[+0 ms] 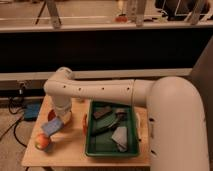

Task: Place sponge in red bowl

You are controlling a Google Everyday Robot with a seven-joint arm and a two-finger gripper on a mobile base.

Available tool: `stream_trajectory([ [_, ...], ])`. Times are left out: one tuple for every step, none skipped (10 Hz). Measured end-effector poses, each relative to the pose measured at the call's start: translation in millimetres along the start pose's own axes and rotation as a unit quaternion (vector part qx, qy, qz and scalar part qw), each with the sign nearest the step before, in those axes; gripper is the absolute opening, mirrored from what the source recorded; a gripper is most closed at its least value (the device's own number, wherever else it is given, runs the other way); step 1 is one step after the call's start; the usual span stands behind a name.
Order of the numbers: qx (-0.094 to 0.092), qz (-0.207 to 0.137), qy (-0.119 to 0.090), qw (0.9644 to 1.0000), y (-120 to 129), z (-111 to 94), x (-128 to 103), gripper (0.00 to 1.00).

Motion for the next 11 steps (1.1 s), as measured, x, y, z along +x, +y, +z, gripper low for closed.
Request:
stream_trajectory([
  [0.002,0.005,-0.002,1.0000,-4,0,2,0.04],
  [0.005,0.008,-0.003,1.0000,-7,-1,3,0.04],
  [0.010,0.014,-0.002,0.9999,-12,-2,6,0.04],
  [0.013,0.016,-0.002,0.9998,-16,-2,8,0.04],
  [0.016,0.019,-0.001,0.9997,-21,-3,10,0.04],
  [0.021,0.019,0.000,0.9996,-27,-3,11,0.04],
  [0.027,0.016,0.004,0.9995,-32,-5,14,0.05],
  [0.034,0.014,0.009,0.9993,-37,-8,17,0.11],
  [0.039,0.013,0.012,0.9991,-40,-10,21,0.21],
  [0.045,0.015,0.015,0.9988,-44,-13,26,0.32],
  [0.050,0.018,0.017,0.9984,-46,-16,30,0.40],
])
